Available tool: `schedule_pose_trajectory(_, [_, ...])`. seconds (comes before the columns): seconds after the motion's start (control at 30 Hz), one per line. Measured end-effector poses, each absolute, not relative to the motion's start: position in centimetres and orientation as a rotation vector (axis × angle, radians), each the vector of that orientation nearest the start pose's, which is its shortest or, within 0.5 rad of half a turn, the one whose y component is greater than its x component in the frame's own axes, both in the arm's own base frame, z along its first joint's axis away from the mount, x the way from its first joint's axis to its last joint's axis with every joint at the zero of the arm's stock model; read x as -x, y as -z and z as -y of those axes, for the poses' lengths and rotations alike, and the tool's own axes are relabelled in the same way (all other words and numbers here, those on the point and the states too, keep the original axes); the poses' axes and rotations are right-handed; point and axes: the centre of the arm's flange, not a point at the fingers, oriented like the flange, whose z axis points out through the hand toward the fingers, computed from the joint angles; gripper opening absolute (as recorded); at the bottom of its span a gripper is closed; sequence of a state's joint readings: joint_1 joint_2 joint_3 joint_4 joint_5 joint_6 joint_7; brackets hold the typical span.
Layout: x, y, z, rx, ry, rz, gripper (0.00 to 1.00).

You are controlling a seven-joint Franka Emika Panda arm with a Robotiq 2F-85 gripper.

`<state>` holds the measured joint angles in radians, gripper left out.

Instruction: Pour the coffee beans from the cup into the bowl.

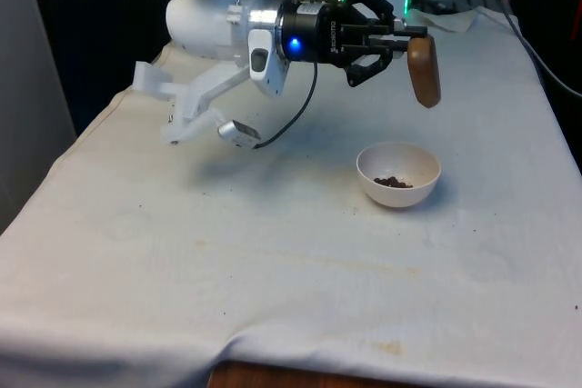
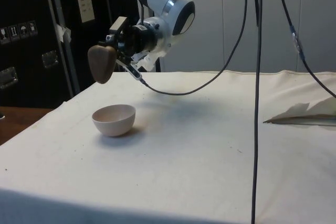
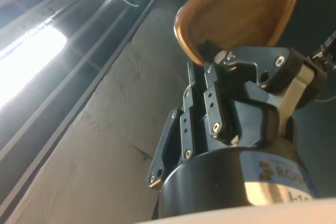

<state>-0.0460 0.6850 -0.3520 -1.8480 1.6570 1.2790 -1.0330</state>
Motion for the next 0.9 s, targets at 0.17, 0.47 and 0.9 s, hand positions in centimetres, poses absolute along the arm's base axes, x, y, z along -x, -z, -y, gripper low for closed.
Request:
schedule_pose_trajectory(0.17, [-59.7, -21.4, 8.9, 1.526, 0.256, -0.079, 0.03])
schedule_pose_trajectory(0.47, [-59.8, -21.8, 8.7, 1.575, 0.247, -0.072, 0.03])
schedule_pose_trajectory(0.9, [-59.8, -22.5, 8.7, 1.634, 0.243, -0.044, 0.03])
